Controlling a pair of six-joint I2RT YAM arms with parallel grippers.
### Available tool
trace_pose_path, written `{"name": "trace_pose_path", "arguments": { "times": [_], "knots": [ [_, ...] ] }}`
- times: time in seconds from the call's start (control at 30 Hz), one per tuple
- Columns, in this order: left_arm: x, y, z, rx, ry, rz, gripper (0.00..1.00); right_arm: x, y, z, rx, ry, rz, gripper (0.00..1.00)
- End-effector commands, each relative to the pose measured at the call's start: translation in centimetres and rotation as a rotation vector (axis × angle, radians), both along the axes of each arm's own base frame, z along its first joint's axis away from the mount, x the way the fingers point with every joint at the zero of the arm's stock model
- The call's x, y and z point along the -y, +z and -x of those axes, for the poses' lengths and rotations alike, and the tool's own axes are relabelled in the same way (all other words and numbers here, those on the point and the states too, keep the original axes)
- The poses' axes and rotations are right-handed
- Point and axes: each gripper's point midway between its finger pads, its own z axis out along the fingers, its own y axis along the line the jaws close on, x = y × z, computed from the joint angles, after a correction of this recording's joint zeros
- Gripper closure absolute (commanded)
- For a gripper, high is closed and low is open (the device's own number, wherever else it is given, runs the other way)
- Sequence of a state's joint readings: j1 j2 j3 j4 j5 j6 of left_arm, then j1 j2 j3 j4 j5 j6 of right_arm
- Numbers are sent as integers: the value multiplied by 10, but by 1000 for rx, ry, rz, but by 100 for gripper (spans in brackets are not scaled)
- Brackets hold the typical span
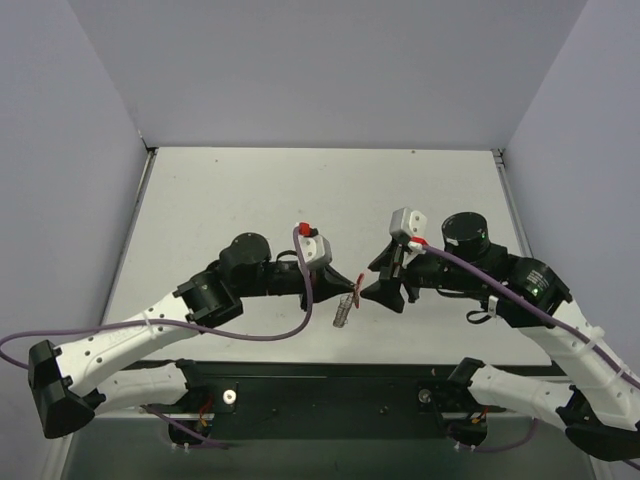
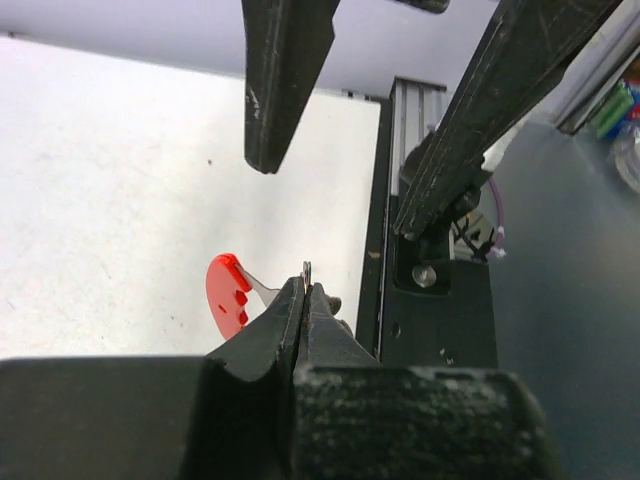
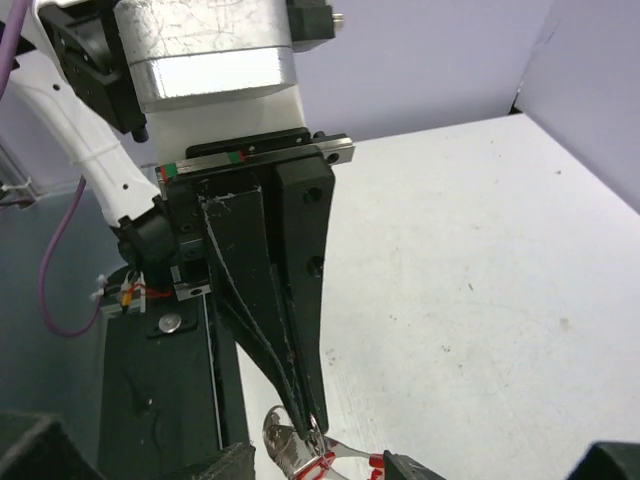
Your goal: Put the keys on the keyring
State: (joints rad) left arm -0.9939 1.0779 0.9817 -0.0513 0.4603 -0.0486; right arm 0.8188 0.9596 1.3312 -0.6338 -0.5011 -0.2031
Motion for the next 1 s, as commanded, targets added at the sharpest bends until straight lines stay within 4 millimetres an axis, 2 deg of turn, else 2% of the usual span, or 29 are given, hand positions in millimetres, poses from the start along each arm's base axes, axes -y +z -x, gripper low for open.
{"name": "trace_pose_path", "arguments": {
  "times": [0.0, 0.03, 0.07, 0.1, 0.27, 0.37, 0.53, 0.63, 0.67, 0.7, 0.73, 0.97],
  "knots": [
    [-7, 62, -1, 87, 53, 266, 100, -8, 13, -8, 28, -28, -109, 44],
    [-9, 63, -1, 89, 57, 286, 100, -10, 16, -10, 39, -29, -128, 43],
    [-14, 76, 1, 114, 60, 343, 100, -11, 10, -9, 26, -25, -129, 42],
    [-14, 70, 4, 99, 53, 350, 100, -10, 10, -10, 25, -25, -137, 41],
    [-18, 87, 15, 110, 3, 441, 100, -19, 9, -7, -13, 20, -188, 43],
    [-21, 95, 21, 114, -17, 475, 100, -21, 11, -6, -17, 38, -201, 49],
    [-23, 102, 26, 122, -41, 500, 100, -23, 13, -3, -16, 66, -218, 67],
    [-22, 104, 28, 120, -57, 512, 100, -24, 15, 0, -17, 83, -228, 83],
    [-22, 105, 29, 124, -60, 524, 100, -24, 14, -1, -19, 85, -228, 93],
    [-23, 106, 29, 122, -60, 528, 100, -24, 15, 1, -19, 93, -231, 97],
    [-23, 106, 29, 121, -62, 533, 100, -24, 16, 1, -18, 97, -233, 100],
    [-25, 108, 28, 125, -52, 605, 100, -26, 16, 5, -23, 119, -239, 100]
  ]
}}
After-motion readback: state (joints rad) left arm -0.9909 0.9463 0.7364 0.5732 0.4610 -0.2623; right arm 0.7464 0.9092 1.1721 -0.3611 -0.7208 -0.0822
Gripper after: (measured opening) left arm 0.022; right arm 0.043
